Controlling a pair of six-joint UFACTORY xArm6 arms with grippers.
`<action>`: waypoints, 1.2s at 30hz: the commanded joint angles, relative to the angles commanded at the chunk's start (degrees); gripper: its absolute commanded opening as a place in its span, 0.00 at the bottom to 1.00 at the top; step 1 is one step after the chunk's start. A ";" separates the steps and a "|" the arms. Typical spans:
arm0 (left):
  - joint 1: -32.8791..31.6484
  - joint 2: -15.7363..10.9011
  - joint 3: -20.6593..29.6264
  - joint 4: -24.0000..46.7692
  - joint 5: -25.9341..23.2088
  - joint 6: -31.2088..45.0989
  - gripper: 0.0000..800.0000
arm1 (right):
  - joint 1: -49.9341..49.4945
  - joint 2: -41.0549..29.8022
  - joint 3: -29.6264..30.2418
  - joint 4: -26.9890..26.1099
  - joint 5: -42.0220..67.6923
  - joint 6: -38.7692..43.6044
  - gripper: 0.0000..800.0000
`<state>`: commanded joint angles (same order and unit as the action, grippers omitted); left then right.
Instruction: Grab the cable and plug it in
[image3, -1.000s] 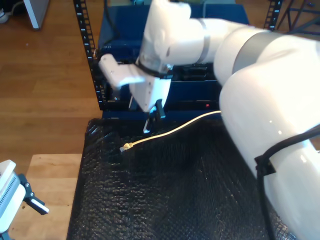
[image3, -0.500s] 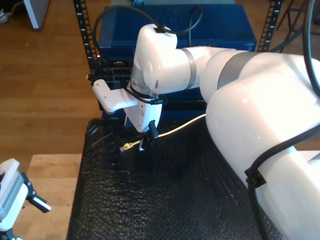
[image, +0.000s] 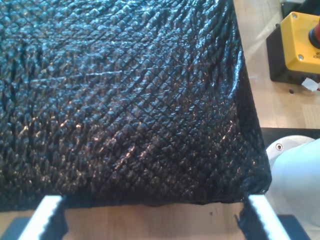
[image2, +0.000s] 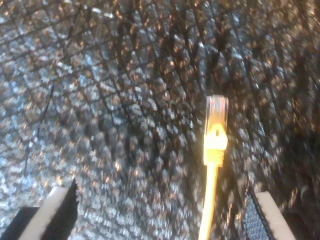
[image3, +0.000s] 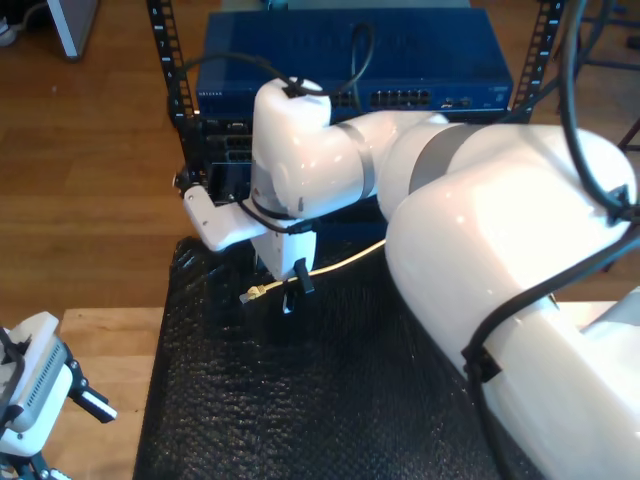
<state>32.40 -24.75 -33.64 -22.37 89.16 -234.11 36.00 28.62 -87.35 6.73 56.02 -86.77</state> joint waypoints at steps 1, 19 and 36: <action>-0.09 0.00 0.18 0.09 -0.09 -0.09 1.00 | 0.26 0.53 -0.09 0.09 -0.09 0.00 0.97; -0.79 0.18 0.53 0.00 -0.26 -0.44 1.00 | 0.62 5.01 -3.96 -0.18 -2.02 1.41 0.91; -0.88 0.26 0.53 0.00 -0.26 -0.44 1.00 | 0.18 6.51 -5.89 -2.81 -1.93 2.81 0.76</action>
<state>31.52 -24.48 -33.11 -22.37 88.90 -234.55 36.18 35.12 -93.24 3.91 54.09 -83.96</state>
